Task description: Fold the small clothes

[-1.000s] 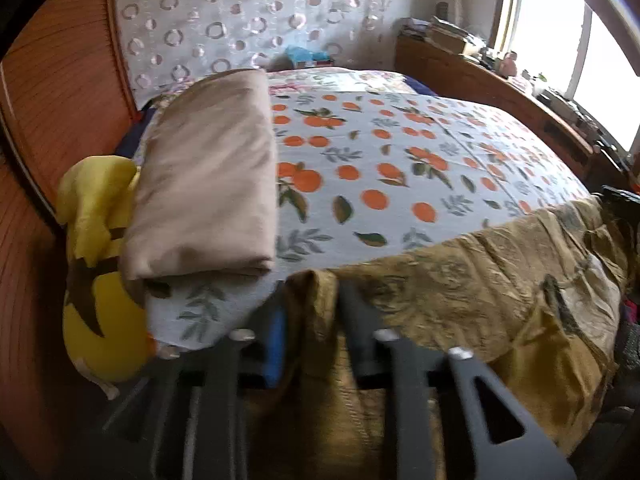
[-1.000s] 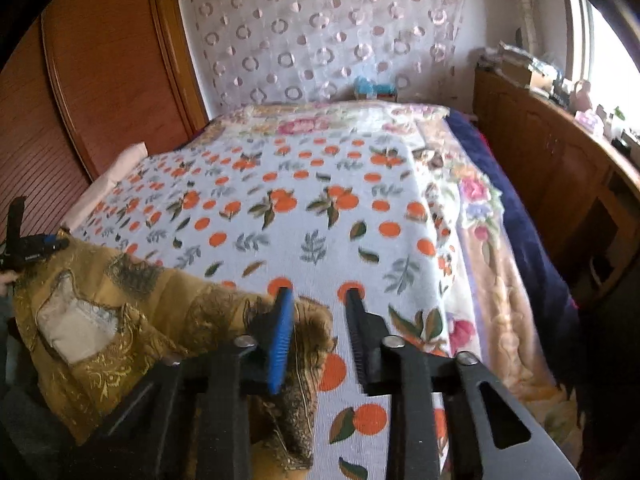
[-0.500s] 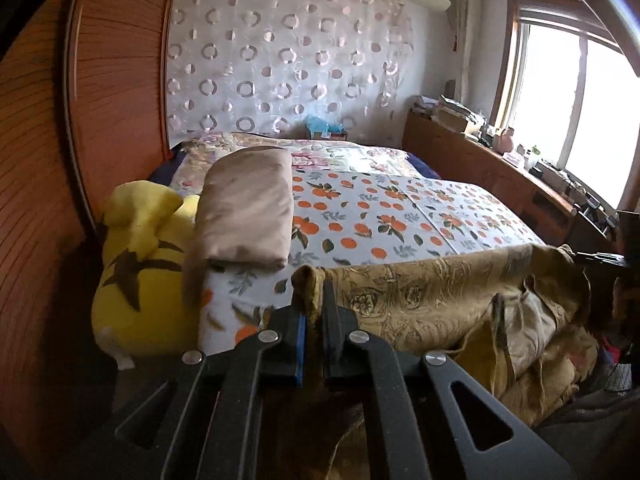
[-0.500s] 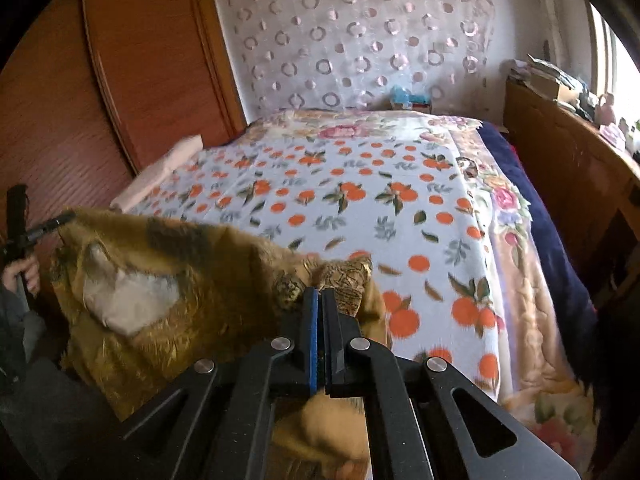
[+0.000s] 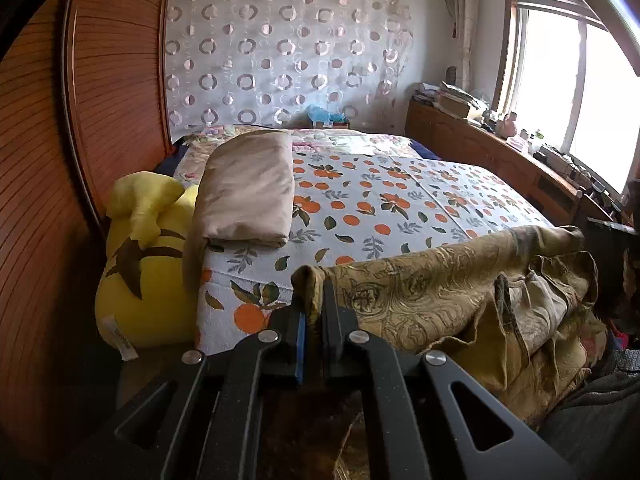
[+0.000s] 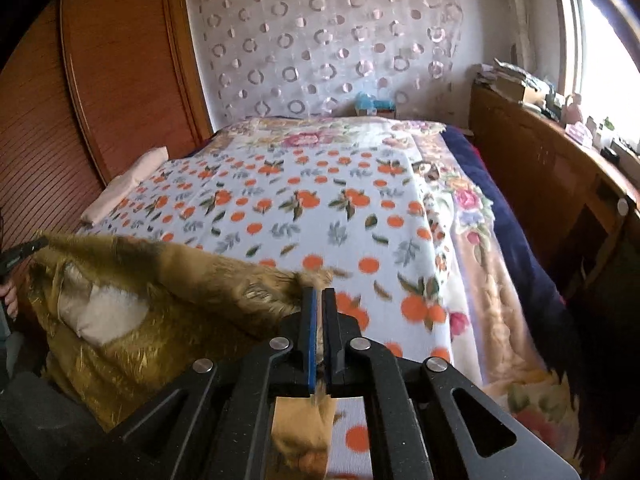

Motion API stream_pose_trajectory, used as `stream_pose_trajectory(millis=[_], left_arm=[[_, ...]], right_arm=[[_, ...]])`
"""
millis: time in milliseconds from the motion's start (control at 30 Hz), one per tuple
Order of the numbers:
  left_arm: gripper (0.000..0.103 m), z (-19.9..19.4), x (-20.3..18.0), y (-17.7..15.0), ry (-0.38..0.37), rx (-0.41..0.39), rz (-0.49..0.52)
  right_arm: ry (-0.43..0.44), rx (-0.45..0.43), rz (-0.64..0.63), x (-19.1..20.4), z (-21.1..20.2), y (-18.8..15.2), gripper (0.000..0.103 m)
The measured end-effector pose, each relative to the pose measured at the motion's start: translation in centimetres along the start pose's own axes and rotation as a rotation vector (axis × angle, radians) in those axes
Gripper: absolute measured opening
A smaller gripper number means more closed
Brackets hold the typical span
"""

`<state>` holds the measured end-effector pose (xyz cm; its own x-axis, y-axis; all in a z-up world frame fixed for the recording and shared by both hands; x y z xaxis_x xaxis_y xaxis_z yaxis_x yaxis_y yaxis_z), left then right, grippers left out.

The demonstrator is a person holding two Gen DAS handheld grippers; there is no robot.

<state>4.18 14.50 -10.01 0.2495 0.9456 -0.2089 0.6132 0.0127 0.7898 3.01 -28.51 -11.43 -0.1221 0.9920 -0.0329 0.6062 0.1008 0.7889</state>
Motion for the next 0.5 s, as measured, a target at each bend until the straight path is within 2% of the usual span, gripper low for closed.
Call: stream_pose_trajectory(millis=[67,100,133,200,367,400,433,500], left_arm=[[0.007,0.1,0.1,-0.1,0.002,0.002,0.000],[0.007,0.0,0.0,-0.1,0.003,0.001,-0.001],[0.007,0.1,0.0,-0.2,0.001,0.000,-0.003],[0.007,0.1,-0.1,-0.3,0.004,0.003,-0.004],[0.007,0.4,-0.3,-0.8,0.001,0.011,-0.007],[0.006,0.4,-0.4,-0.8,-0.003,0.010,-0.008],[0.006,0.3,-0.5,-0.9,-0.009,0.007,-0.009],[0.006,-0.2,-0.8,-0.6,-0.018,-0.010,-0.010]], right_arm=[[-0.002,0.002,-0.006,0.2,1.3,0.5,0.025],[0.002,0.009,-0.010,0.5,2.0,0.7,0.043],[0.013,0.018,-0.009,0.7,3.1,1.0,0.051],[0.048,0.068,-0.008,1.1,5.5,1.0,0.052],[0.096,0.214,0.031,1.4,10.1,-0.4,0.051],[0.107,0.229,0.034,1.5,10.5,-0.7,0.044],[0.124,0.236,0.035,1.6,10.5,-0.9,0.024],[0.146,0.213,0.023,2.0,9.7,-1.1,0.010]])
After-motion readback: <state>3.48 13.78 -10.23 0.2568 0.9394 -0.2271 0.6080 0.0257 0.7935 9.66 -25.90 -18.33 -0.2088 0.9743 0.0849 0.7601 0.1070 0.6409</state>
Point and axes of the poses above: each gripper's, at about its wrist camera, not at the fingertips, and z roughly the way its jaws point, x to its left, y to its top, the point moved 5 cm from there along z, roughly the way its jaws point, and after that the axes turned 10 degrees about -y, right-handed, at the moved point
